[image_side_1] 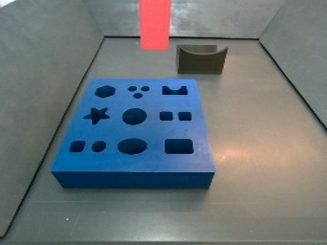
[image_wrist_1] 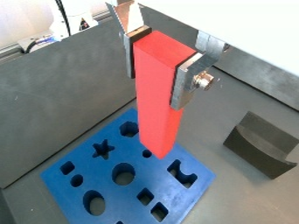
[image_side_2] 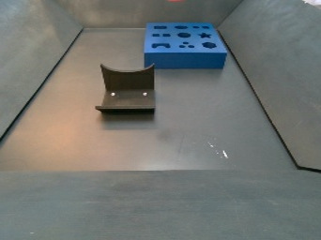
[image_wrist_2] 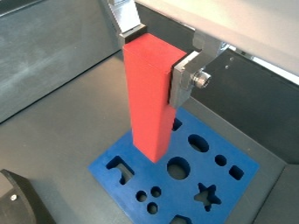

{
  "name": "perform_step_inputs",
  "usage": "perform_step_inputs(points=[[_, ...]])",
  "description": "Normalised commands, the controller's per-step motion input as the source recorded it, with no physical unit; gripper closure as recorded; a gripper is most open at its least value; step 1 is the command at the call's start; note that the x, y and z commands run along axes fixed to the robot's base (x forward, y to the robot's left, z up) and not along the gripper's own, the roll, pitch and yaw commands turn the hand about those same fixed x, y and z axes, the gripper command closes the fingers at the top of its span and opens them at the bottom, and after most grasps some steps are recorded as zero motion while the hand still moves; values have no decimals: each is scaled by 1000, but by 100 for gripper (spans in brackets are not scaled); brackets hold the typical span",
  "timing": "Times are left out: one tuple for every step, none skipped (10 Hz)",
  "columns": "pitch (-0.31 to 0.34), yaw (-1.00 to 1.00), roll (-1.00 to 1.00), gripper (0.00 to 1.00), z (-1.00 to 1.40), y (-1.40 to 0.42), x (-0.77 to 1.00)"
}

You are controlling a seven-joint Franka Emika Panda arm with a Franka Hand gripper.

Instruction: Insert the rectangle object.

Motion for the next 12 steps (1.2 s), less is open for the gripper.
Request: perform_step_inputs(points=[[-47,103,93,100,-106,-334,-69],[-26,80,151,100,-926,-643,397],[0,17,97,100,-1000,-666,451],[0,3,56,100,-1000,-637,534],[0,0,44,100,-1000,-617,531],[-17,0,59,100,-1000,-657,451],[-31,0,80,100,-1000,-700,423],[-29,0,100,100,-997,-717,454],[0,0,176,100,-706,-791,486],[106,0,330,100,-374,-703,286],[124,14,111,100,-51,-223,9],[3,0,27,100,0,0,0]])
